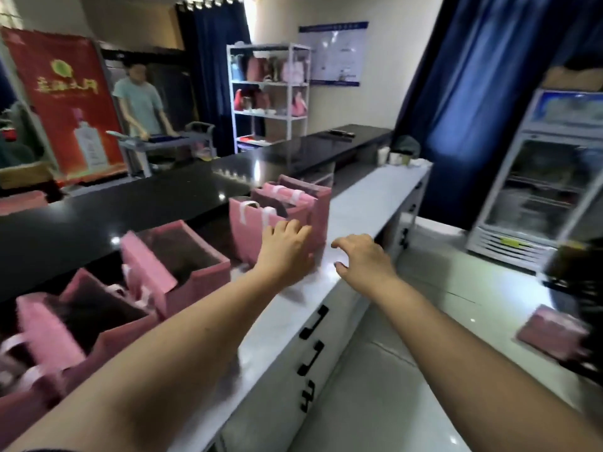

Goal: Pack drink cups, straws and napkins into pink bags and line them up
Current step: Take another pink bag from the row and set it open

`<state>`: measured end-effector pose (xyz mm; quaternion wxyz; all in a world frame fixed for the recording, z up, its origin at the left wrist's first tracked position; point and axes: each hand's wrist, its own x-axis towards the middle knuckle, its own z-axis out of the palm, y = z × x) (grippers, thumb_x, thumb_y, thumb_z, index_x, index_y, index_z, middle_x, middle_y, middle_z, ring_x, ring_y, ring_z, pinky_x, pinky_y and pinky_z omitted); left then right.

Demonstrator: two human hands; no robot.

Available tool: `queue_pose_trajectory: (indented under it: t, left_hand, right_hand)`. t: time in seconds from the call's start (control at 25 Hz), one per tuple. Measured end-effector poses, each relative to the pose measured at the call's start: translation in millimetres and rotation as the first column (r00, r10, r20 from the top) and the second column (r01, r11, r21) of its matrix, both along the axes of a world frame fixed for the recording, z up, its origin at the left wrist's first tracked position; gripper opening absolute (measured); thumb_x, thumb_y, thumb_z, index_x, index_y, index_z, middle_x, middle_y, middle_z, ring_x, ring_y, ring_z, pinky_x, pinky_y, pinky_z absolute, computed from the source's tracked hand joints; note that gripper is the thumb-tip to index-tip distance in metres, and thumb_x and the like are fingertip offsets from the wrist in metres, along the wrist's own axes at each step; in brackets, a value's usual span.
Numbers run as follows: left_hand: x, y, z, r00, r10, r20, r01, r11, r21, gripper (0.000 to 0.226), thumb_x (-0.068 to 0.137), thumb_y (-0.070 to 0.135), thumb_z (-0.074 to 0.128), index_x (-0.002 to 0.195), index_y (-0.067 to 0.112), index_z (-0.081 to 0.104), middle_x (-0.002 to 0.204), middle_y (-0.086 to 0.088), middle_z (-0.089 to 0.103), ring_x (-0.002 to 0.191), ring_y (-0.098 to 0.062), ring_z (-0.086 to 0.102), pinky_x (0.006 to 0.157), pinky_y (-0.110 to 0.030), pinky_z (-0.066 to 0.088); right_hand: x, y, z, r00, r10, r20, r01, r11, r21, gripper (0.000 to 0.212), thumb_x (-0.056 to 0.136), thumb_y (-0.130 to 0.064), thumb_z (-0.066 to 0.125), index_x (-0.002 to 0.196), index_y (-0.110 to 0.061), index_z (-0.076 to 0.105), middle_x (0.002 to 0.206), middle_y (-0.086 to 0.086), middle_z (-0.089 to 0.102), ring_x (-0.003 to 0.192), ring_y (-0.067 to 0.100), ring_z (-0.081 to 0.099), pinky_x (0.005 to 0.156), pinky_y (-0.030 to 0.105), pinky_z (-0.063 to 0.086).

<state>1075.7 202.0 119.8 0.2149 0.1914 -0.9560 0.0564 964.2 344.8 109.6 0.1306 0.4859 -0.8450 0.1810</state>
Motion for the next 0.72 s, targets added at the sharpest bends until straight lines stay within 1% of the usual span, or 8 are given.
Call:
queue_pose_trajectory:
  t: [0.12,0.2,0.24,0.32,0.4,0.48,0.6,0.72]
  left_hand:
    - [-89.6,24.2,-0.4,0.988,-0.147,-0.046,0.149,0.988,0.051,0.046,0.086,0.044,0.056,0.126,0.024,0.048,0.125,-0.003,0.051,0.116,-0.028,0.044,0.091,-0.042,0.035]
    - [-142.6,34.0,-5.9,0.979,-0.201,-0.043,0.204,0.976,0.082,0.046,0.085,0.043,0.056,0.127,0.025,0.048,0.127,-0.001,0.051,0.118,-0.027,0.043,0.092,-0.041,0.033]
    - [-167.0,35.9,-11.6,0.975,-0.22,-0.03,0.221,0.971,0.088,0.046,0.085,0.042,0.056,0.127,0.025,0.048,0.127,-0.001,0.051,0.118,-0.027,0.043,0.092,-0.04,0.033]
    - [-207.6,34.0,-24.0,0.969,-0.246,0.015,0.245,0.967,0.073,0.045,0.085,0.04,0.055,0.127,0.023,0.048,0.127,-0.002,0.051,0.118,-0.028,0.043,0.092,-0.039,0.034]
    - [-257.9,23.1,-30.5,0.96,-0.277,0.038,0.275,0.961,0.041,0.044,0.086,0.039,0.053,0.126,0.022,0.047,0.127,-0.002,0.051,0.118,-0.028,0.043,0.092,-0.04,0.035]
    - [-313.7,6.7,-21.7,0.955,-0.297,0.022,0.296,0.954,0.035,0.044,0.087,0.04,0.052,0.126,0.021,0.047,0.126,-0.002,0.051,0.118,-0.028,0.043,0.093,-0.041,0.035]
    - [-391.9,-15.8,-4.1,0.955,-0.292,-0.052,0.295,0.954,0.054,0.045,0.086,0.042,0.054,0.125,0.021,0.048,0.124,-0.002,0.052,0.118,-0.029,0.043,0.093,-0.042,0.034]
    - [-438.5,-23.9,-14.7,0.962,-0.27,-0.031,0.272,0.958,0.085,0.044,0.088,0.046,0.052,0.126,0.023,0.049,0.123,-0.002,0.053,0.117,-0.028,0.044,0.092,-0.041,0.034]
  right_hand:
    - [-69.2,42.0,-1.8,0.984,-0.175,0.036,0.176,0.983,-0.05,0.035,0.086,-0.025,0.06,0.121,-0.021,0.059,0.119,0.0,0.06,0.114,0.025,0.048,0.093,0.035,0.041]
    - [-110.5,56.9,-6.7,0.967,-0.252,0.026,0.254,0.964,-0.074,0.034,0.086,-0.024,0.061,0.12,-0.021,0.059,0.117,0.002,0.06,0.114,0.025,0.048,0.093,0.035,0.041]
    - [-129.7,58.8,-10.4,0.961,-0.277,0.017,0.278,0.959,-0.057,0.035,0.087,-0.025,0.06,0.121,-0.021,0.058,0.118,0.001,0.059,0.115,0.025,0.047,0.094,0.035,0.04]
    - [-163.6,55.8,-17.7,0.953,-0.303,0.0,0.303,0.953,0.008,0.038,0.089,-0.027,0.059,0.126,-0.023,0.055,0.124,0.0,0.057,0.118,0.023,0.044,0.096,0.034,0.038]
    - [-208.8,47.1,-16.6,0.941,-0.338,-0.011,0.338,0.94,0.039,0.039,0.089,-0.026,0.058,0.127,-0.023,0.054,0.126,-0.001,0.056,0.12,0.023,0.043,0.099,0.034,0.036]
    - [-258.5,37.3,-2.9,0.924,-0.381,-0.015,0.382,0.924,0.03,0.034,0.088,-0.025,0.058,0.122,-0.022,0.056,0.123,0.0,0.057,0.118,0.024,0.044,0.098,0.034,0.036]
    - [-324.7,19.6,14.0,0.9,-0.431,-0.064,0.43,0.902,-0.029,0.027,0.085,-0.023,0.059,0.112,-0.019,0.06,0.115,0.001,0.06,0.111,0.025,0.047,0.093,0.037,0.04]
    - [-365.3,1.2,2.3,0.889,-0.452,-0.08,0.451,0.892,-0.027,0.025,0.085,-0.026,0.06,0.11,-0.02,0.062,0.112,0.0,0.061,0.109,0.024,0.048,0.093,0.036,0.037]
